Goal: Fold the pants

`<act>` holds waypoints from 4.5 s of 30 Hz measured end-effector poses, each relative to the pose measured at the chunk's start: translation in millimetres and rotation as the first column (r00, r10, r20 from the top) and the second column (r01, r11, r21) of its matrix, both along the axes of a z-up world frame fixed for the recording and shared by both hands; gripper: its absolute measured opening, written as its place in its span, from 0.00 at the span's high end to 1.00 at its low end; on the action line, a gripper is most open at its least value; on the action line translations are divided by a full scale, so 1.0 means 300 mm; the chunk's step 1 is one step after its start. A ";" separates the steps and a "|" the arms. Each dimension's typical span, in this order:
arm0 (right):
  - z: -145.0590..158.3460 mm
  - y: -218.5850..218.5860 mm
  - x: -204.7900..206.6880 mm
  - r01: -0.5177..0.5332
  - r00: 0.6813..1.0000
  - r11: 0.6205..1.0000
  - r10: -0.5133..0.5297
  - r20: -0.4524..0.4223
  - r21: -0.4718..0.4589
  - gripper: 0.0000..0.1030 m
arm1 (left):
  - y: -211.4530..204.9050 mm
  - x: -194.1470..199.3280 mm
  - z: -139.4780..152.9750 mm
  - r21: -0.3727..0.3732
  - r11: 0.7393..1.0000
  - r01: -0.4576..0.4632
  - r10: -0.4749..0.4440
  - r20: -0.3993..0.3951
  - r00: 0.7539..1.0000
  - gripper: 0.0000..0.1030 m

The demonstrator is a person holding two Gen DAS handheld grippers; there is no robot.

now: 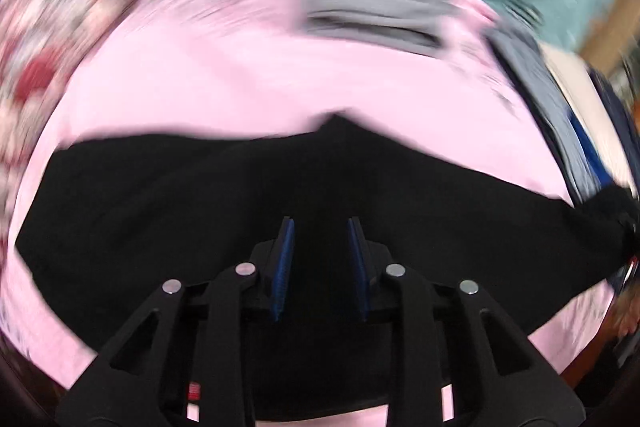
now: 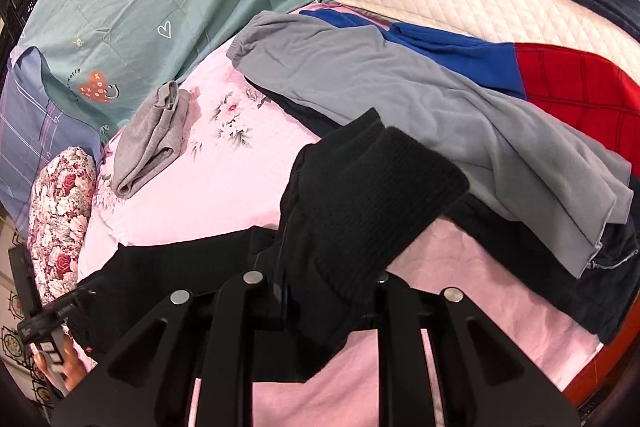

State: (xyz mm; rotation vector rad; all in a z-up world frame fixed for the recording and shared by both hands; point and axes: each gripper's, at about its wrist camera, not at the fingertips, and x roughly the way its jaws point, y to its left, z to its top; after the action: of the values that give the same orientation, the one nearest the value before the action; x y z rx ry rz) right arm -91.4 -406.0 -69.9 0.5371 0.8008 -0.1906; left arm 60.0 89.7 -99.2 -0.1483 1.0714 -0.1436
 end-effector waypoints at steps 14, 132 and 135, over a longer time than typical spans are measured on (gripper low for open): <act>0.059 0.263 0.137 -0.050 0.996 0.988 0.039 -0.079 -0.148 0.82 | 0.268 -0.004 -0.158 -0.031 0.999 -0.045 0.045 0.009 0.999 0.77; -0.249 1.388 0.548 -0.738 0.602 0.653 0.751 -0.270 0.172 0.81 | 0.372 -0.191 0.204 -0.274 0.950 -0.151 0.226 0.267 0.937 0.84; -0.101 1.226 0.502 -0.707 0.682 0.696 0.718 -0.137 0.128 0.81 | 0.261 -0.193 0.243 -0.198 0.977 -0.078 0.137 0.309 0.941 0.84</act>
State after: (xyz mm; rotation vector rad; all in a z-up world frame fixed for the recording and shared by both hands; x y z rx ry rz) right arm 59.2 -38.1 -100.1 0.2302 1.1443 0.5323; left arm 2.0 168.0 -26.4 -0.3384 0.7204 -0.1614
